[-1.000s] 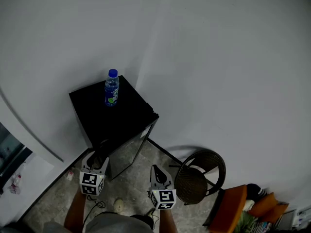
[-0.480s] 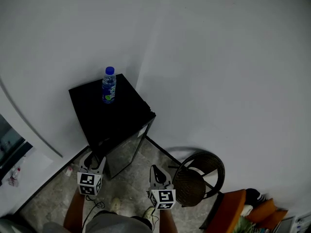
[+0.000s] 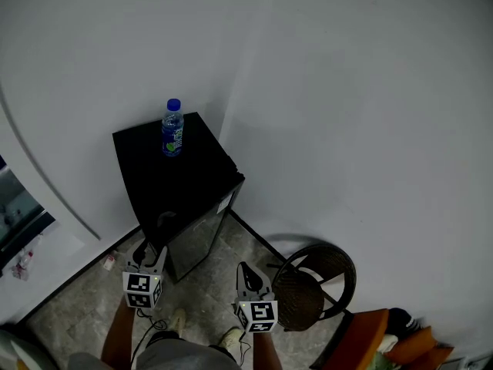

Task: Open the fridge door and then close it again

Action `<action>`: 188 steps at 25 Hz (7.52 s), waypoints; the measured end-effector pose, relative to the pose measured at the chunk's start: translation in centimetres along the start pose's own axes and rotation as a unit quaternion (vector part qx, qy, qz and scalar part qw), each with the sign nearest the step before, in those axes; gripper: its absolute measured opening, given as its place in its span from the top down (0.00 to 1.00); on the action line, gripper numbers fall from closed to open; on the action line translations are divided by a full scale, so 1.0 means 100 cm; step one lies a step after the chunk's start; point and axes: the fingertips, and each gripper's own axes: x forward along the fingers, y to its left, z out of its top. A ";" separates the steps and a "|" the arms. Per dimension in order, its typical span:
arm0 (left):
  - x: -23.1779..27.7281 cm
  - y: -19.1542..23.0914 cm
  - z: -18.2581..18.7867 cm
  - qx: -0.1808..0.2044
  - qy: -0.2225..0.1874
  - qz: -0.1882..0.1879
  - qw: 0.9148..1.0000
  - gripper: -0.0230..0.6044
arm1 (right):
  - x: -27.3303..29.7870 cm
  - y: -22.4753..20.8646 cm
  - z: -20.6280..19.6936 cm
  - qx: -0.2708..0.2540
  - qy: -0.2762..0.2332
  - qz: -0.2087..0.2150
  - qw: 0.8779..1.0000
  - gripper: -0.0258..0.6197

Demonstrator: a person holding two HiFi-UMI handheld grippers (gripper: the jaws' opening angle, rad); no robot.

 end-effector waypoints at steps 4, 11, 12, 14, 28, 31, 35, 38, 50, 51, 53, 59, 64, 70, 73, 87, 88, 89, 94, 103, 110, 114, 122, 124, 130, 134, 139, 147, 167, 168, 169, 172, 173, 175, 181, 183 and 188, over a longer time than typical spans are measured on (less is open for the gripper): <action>-0.004 -0.010 -0.002 0.004 0.001 0.011 1.000 0.62 | -0.007 -0.009 -0.004 0.000 0.003 0.009 1.000 0.92; -0.013 -0.032 -0.004 0.003 0.001 0.029 1.000 0.62 | -0.017 -0.022 -0.006 -0.002 0.005 0.028 1.000 0.92; -0.015 -0.034 -0.004 0.002 0.001 0.031 1.000 0.62 | -0.017 -0.023 -0.006 -0.003 0.005 0.032 0.999 0.92; -0.016 -0.039 -0.005 0.001 0.002 0.035 0.999 0.62 | -0.018 -0.024 -0.005 -0.005 0.004 0.039 0.999 0.92; -0.027 -0.076 -0.009 -0.005 -0.007 0.046 0.999 0.62 | -0.031 -0.042 -0.012 -0.020 0.009 0.076 0.997 0.92; -0.030 -0.084 -0.010 -0.006 -0.009 0.049 0.999 0.62 | -0.035 -0.045 -0.014 -0.023 0.009 0.082 0.996 0.92; -0.032 -0.095 -0.012 -0.004 -0.016 0.053 0.998 0.62 | -0.041 -0.049 -0.018 -0.026 0.009 0.089 0.996 0.92; -0.035 -0.103 -0.012 -0.004 -0.019 0.057 0.998 0.62 | -0.045 -0.055 -0.019 -0.028 0.007 0.094 0.995 0.92; -0.039 -0.140 -0.016 -0.003 -0.012 0.073 0.997 0.62 | -0.058 -0.075 -0.020 -0.028 -0.001 0.113 0.993 0.92; -0.040 -0.144 -0.016 -0.002 -0.013 0.073 0.997 0.62 | -0.060 -0.076 -0.021 -0.028 -0.002 0.114 0.993 0.92; -0.041 -0.151 -0.018 0.001 -0.013 0.072 0.997 0.63 | -0.064 -0.079 -0.022 -0.028 -0.002 0.116 0.993 0.92; -0.041 -0.178 -0.023 0.011 -0.013 0.060 0.998 0.66 | -0.077 -0.095 -0.027 -0.025 -0.004 0.111 0.993 0.92; -0.040 -0.205 -0.019 0.012 -0.014 0.042 0.999 0.66 | -0.091 -0.109 -0.030 -0.022 -0.007 0.101 0.995 0.92; -0.034 -0.230 -0.017 0.018 -0.015 0.023 0.999 0.65 | -0.105 -0.128 -0.032 -0.019 -0.009 0.088 0.996 0.92; -0.030 -0.239 -0.016 0.020 -0.014 0.014 1.000 0.65 | -0.109 -0.136 -0.033 -0.018 -0.010 0.081 0.996 0.92; -0.012 -0.278 -0.014 0.024 -0.020 -0.026 0.999 0.64 | -0.130 -0.167 -0.041 -0.014 -0.008 0.049 0.999 0.92; -0.010 -0.281 -0.013 0.024 -0.021 -0.029 0.999 0.63 | -0.131 -0.169 -0.041 -0.014 -0.007 0.046 0.999 0.92; -0.009 -0.284 -0.013 0.024 -0.021 -0.032 0.999 0.63 | -0.132 -0.171 -0.042 -0.014 -0.007 0.043 0.999 0.92; -0.005 -0.293 -0.011 0.023 -0.022 -0.042 0.999 0.63 | -0.140 -0.179 -0.043 -0.012 -0.007 0.030 0.999 0.92; 0.006 -0.316 -0.009 0.029 -0.026 -0.068 0.997 0.63 | -0.154 -0.197 -0.051 -0.006 -0.002 0.003 1.000 0.92; 0.020 -0.341 -0.007 0.038 -0.025 -0.096 0.994 0.64 | -0.164 -0.216 -0.054 -0.002 0.000 -0.022 1.000 0.92; 0.029 -0.356 -0.007 0.036 -0.021 -0.109 0.993 0.65 | -0.171 -0.227 -0.057 0.001 0.002 -0.037 0.999 0.92; 0.047 -0.378 -0.001 0.039 -0.019 -0.127 0.991 0.68 | -0.186 -0.254 -0.062 0.010 0.004 -0.072 0.997 0.92; 0.050 -0.383 0.000 0.038 -0.018 -0.130 0.991 0.69 | -0.189 -0.260 -0.063 0.012 0.004 -0.079 0.997 0.92; 0.061 -0.392 0.001 0.036 -0.015 -0.137 0.990 0.71 | -0.195 -0.271 -0.064 0.015 0.004 -0.093 0.996 0.92; 0.065 -0.398 0.003 0.038 -0.017 -0.143 0.989 0.71 | -0.199 -0.276 -0.065 0.017 0.003 -0.099 0.995 0.92; 0.067 -0.402 0.003 0.037 -0.019 -0.145 0.989 0.71 | -0.203 -0.278 -0.065 0.016 0.001 -0.103 0.995 0.92; 0.066 -0.402 0.004 0.034 -0.021 -0.141 0.989 0.72 | -0.207 -0.277 -0.060 0.013 -0.003 -0.102 0.995 0.92; -0.028 -0.311 0.016 0.011 -0.065 -0.038 0.997 0.90 | -0.171 -0.188 -0.029 0.002 -0.034 0.015 0.999 0.92; -0.033 -0.304 0.015 0.009 -0.065 -0.028 0.997 0.90 | -0.166 -0.181 -0.027 0.001 -0.035 0.025 0.999 0.92; -0.038 -0.297 0.015 0.008 -0.065 -0.019 0.998 0.90 | -0.162 -0.173 -0.025 -0.001 -0.037 0.035 0.999 0.92; -0.055 -0.281 0.013 0.000 -0.067 0.008 0.998 0.92 | -0.153 -0.152 -0.020 -0.005 -0.042 0.063 0.997 0.92; -0.061 -0.277 0.013 -0.004 -0.069 0.015 0.997 0.92 | -0.151 -0.146 -0.019 -0.006 -0.043 0.070 0.997 0.92; -0.070 -0.269 0.012 -0.011 -0.074 0.027 0.997 0.93 | -0.147 -0.136 -0.018 -0.008 -0.044 0.084 0.995 0.92; -0.081 -0.257 0.011 -0.017 -0.074 0.049 0.996 0.95 | -0.139 -0.121 -0.016 -0.009 -0.044 0.104 0.994 0.92; -0.081 -0.255 0.010 -0.019 -0.073 0.049 0.996 0.95 | -0.138 -0.120 -0.016 -0.009 -0.043 0.104 0.994 0.92; -0.076 -0.252 0.012 -0.019 -0.072 0.050 0.996 0.95 | -0.137 -0.123 -0.017 -0.008 -0.040 0.098 0.994 0.92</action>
